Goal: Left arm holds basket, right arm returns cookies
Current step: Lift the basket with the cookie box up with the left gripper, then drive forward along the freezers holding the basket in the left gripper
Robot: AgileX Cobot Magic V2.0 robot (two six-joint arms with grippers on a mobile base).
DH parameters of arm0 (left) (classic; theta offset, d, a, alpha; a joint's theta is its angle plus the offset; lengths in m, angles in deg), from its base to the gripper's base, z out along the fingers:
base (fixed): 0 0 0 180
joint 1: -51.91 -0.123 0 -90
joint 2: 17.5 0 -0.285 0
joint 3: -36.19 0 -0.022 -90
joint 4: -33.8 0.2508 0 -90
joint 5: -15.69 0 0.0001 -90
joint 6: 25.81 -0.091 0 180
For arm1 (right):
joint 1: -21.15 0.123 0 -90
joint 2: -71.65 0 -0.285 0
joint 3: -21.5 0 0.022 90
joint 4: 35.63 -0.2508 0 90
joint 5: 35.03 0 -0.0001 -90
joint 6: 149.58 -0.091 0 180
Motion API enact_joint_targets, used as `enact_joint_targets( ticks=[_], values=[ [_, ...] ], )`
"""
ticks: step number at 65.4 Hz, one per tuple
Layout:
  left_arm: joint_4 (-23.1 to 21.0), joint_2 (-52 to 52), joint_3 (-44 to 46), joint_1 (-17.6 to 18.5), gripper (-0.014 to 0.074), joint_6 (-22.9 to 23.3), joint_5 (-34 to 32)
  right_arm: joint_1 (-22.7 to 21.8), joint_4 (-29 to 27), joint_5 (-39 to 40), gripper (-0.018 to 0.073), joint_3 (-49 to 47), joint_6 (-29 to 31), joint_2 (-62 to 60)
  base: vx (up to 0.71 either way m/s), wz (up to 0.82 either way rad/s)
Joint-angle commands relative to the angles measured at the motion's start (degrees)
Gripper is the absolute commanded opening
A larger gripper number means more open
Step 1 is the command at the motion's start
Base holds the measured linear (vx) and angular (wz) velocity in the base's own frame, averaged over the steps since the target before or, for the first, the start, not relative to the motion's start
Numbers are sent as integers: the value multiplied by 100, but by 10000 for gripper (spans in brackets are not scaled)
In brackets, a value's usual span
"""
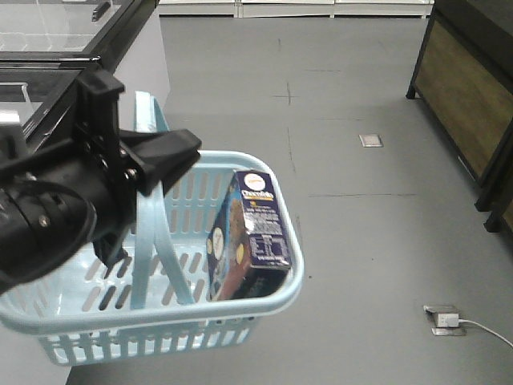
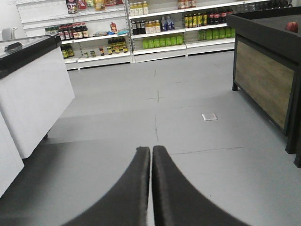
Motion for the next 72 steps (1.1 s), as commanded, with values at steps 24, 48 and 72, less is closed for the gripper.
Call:
enact_joint_targets(
  ticks=[24,48,72],
  values=[
    [69,171,-185,2032,-8,400,-2514,-42,13,441,-8,10,73,-68,0,0],
    [74,171,-185,2145,-8,374,-2612,-42,13,441,-8,10,73,-68,0,0],
    [74,171,-185,2145,-8,374,-2609,-42,13,441,-8,10,73,-68,0,0]
  ],
)
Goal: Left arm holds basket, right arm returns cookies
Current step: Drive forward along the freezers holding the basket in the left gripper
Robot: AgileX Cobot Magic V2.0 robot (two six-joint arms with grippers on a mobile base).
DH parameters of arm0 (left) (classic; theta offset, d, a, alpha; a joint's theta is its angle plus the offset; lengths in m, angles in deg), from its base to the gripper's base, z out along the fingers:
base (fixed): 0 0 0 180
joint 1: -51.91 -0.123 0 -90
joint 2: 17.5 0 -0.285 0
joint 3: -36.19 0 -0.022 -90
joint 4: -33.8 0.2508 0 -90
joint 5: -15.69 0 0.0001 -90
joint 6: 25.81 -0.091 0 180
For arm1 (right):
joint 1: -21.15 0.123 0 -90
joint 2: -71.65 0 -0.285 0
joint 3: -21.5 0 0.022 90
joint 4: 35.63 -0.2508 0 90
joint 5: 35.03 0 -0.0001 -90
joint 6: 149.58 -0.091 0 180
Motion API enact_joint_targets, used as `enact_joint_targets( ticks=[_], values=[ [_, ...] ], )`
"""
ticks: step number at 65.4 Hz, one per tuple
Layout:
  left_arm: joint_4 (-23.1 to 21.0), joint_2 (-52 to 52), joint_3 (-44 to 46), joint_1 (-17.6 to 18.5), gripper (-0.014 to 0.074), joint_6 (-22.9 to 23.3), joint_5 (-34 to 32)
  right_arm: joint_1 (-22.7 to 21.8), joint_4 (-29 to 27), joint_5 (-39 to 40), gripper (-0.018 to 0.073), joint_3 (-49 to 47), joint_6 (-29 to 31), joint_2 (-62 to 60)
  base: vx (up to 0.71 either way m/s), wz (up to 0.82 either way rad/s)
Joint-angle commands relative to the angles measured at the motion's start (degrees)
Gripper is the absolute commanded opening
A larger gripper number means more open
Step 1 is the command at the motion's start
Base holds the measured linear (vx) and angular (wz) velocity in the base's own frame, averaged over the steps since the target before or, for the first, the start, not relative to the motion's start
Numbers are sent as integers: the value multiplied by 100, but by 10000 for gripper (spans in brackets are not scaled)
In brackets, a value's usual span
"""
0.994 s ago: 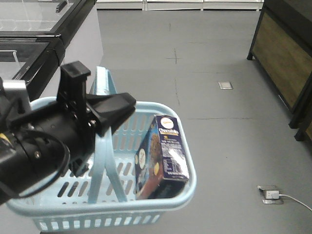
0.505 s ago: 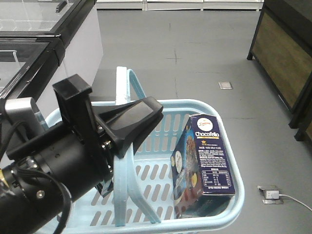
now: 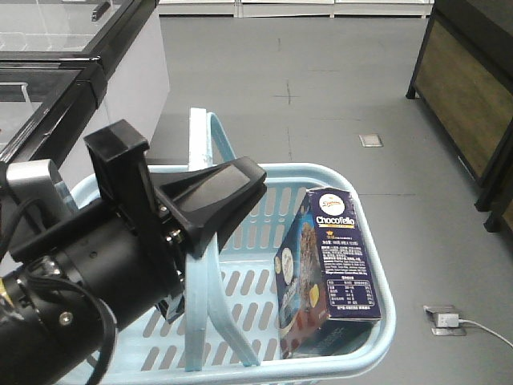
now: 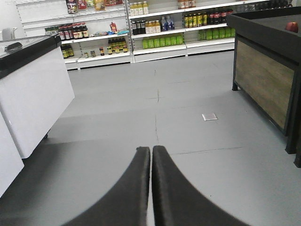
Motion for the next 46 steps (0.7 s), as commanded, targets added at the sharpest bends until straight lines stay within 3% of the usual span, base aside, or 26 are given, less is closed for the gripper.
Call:
enact_joint_targets(
  ticks=[1,46],
  values=[
    [220,171,185,42,-8,-5,-476,-42,13,441,-8,10,73,-68,0,0],
    [220,171,185,42,-8,-5,-473,-42,13,436,-8,10,73,-68,0,0]
  ],
)
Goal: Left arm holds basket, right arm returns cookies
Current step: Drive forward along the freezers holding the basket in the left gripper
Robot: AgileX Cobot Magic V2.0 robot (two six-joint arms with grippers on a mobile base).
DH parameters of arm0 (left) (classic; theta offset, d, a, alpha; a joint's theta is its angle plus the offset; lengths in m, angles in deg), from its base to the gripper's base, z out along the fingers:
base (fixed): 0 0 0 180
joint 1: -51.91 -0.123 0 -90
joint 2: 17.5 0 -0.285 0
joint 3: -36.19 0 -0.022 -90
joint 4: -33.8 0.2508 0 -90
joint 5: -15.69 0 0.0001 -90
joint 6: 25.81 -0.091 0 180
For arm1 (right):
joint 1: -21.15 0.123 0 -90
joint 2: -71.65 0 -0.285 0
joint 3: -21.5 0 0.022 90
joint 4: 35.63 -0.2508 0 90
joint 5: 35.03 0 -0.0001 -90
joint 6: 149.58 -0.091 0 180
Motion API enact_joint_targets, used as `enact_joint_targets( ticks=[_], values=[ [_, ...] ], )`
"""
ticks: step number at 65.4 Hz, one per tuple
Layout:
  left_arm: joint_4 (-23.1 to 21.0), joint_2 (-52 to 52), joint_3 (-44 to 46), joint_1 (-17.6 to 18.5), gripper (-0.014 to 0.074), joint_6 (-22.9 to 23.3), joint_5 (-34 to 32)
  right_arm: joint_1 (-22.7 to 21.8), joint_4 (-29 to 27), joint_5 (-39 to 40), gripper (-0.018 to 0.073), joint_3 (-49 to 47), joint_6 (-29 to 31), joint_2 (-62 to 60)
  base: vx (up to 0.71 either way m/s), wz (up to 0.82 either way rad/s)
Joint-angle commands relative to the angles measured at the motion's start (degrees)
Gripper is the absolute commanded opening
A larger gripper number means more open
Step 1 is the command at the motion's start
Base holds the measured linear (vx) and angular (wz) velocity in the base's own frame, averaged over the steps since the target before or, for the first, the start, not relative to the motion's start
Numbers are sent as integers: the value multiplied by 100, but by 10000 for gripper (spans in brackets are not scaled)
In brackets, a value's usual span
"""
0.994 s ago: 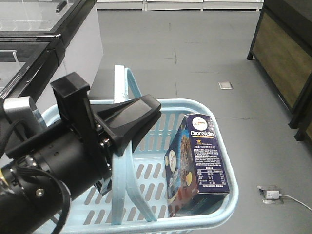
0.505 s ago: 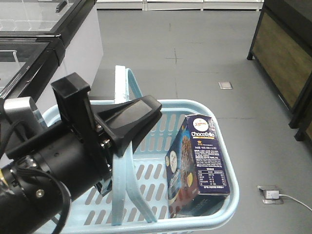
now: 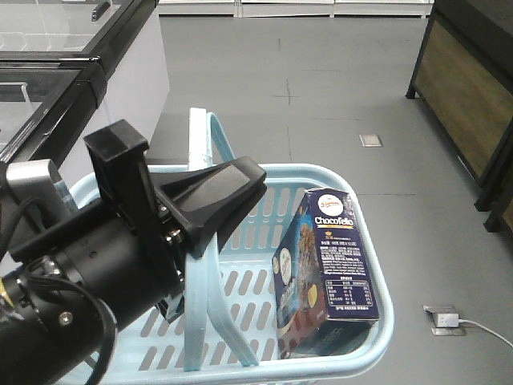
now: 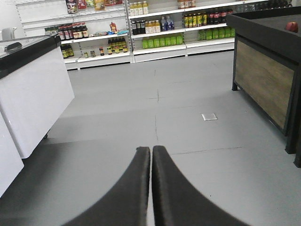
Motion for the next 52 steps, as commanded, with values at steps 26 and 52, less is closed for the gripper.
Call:
enact_joint_targets(
  ticks=[26,52],
  values=[
    [220,171,185,42,-8,-11,-474,-42,13,436,-8,10,73,-68,0,0],
    [220,171,185,42,-8,-11,-474,-42,13,442,-8,10,73,-68,0,0]
  ],
)
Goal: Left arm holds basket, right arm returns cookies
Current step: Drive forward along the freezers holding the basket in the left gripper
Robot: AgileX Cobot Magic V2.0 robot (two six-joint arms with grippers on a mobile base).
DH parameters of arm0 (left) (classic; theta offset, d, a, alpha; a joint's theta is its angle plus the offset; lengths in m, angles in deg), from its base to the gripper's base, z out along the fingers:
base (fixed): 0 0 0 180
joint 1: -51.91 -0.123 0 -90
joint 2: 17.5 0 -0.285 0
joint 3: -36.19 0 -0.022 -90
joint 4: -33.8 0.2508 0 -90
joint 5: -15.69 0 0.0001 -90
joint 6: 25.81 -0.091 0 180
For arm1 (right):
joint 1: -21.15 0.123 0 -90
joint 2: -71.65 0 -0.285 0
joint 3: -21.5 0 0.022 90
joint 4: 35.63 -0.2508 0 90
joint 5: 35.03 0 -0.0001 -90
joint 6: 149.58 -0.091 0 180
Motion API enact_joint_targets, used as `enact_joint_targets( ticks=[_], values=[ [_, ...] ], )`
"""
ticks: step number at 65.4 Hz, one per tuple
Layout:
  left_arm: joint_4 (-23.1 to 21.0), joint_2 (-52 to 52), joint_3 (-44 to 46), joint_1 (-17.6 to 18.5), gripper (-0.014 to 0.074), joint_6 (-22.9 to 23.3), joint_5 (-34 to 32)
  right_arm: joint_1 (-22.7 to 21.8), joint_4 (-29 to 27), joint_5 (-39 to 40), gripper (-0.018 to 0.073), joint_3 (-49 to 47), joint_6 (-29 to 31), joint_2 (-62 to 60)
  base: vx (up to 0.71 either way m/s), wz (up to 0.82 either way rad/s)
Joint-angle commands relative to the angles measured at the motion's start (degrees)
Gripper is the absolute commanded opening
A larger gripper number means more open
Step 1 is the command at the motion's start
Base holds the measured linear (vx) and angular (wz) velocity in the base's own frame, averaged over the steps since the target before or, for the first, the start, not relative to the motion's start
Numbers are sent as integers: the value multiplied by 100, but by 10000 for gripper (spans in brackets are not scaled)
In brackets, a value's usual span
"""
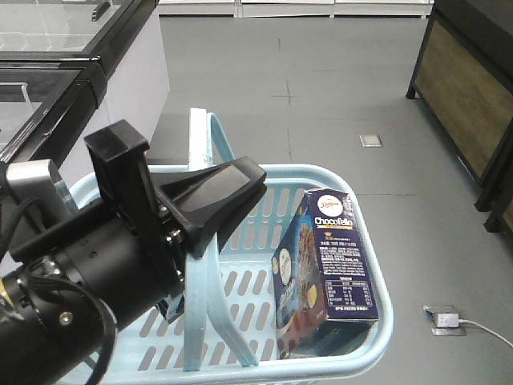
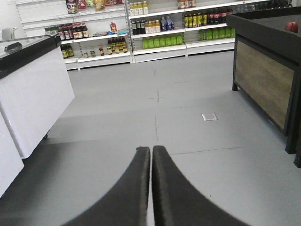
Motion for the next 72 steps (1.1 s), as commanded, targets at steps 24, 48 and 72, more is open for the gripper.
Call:
enact_joint_targets(
  ticks=[24,48,72],
  values=[
    [224,171,185,42,-8,-11,-474,-42,13,442,-8,10,73,-68,1,0],
    [224,171,185,42,-8,-11,-474,-42,13,442,-8,10,73,-68,4,-1],
    [224,171,185,42,-8,-11,-474,-42,13,433,-8,10,73,-68,13,-4]
  ],
)
